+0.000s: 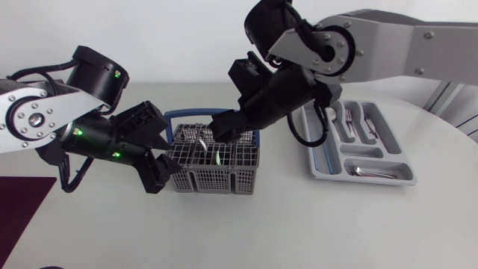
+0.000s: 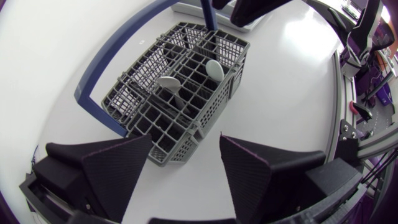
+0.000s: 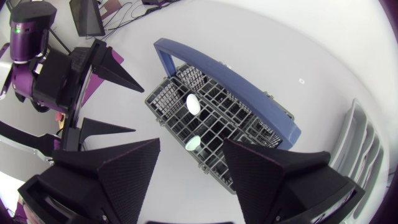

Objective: Unload the cutlery basket into the drawer organizer.

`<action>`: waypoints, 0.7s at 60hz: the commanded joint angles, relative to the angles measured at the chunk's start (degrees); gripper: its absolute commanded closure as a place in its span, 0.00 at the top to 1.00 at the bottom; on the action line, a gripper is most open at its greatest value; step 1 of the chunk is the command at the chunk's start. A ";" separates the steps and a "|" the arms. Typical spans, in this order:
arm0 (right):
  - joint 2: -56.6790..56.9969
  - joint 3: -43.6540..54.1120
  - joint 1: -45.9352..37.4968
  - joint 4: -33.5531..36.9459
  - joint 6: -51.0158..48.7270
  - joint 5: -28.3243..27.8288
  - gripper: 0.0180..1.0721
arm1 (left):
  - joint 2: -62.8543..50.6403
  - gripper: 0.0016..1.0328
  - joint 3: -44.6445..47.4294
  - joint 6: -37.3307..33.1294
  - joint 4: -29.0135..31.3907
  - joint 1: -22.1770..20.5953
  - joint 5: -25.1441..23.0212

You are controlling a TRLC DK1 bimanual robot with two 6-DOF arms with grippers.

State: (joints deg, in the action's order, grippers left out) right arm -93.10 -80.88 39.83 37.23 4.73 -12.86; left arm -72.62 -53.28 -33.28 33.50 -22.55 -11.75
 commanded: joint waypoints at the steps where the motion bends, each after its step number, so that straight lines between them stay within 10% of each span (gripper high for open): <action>1: -2.70 -2.26 0.95 1.26 2.21 0.73 0.70 | 0.73 0.90 1.68 -1.79 -0.45 1.19 -1.08; 19: -9.12 -7.98 1.74 4.78 4.06 1.44 0.71 | 0.37 0.91 1.68 -3.37 -0.54 3.91 -2.93; 24: -9.64 -8.24 2.79 5.04 3.88 4.43 0.96 | -0.07 0.91 1.77 -3.99 -0.54 4.62 -3.37; 42: -7.01 -7.71 6.40 2.49 2.47 10.31 0.93 | -0.86 0.91 1.77 -5.22 -1.06 6.37 -4.42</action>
State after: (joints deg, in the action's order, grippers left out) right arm -101.25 -88.07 44.14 40.21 7.29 -4.80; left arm -72.64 -53.17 -36.97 32.84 -16.78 -15.64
